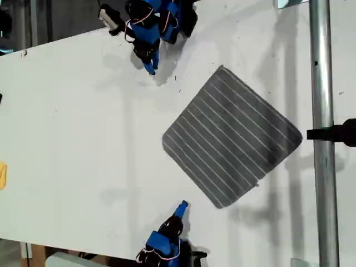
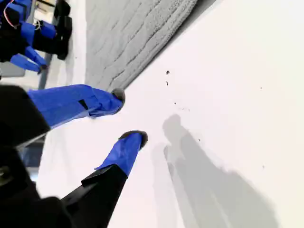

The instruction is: Grasp corners of a towel and fold twice.

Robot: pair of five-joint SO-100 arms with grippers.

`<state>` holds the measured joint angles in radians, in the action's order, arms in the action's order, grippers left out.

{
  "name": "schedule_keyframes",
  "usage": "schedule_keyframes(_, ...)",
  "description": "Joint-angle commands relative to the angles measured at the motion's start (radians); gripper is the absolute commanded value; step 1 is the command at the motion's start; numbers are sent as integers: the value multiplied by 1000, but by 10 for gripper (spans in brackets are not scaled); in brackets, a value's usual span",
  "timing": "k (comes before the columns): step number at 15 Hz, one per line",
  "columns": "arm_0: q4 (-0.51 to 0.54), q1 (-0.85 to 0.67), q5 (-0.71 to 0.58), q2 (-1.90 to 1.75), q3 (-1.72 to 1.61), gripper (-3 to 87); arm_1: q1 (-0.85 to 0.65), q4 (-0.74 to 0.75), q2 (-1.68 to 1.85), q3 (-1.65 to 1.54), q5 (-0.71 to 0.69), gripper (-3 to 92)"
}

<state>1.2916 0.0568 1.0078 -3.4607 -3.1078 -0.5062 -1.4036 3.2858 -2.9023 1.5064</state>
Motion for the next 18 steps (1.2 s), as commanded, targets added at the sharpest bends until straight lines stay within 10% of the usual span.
schedule_keyframes(1, 3, -80, 683, -9, -9, 106, -17, -12, 0, 9, -12, 97)
schedule_keyframes(10, 5, -115, 486, -9, -9, -20, 43, 18, 2, 28, -12, -3)
schedule_keyframes(18, -141, -34, 742, 163, 189, -29, 313, 225, -492, 482, -155, -3)
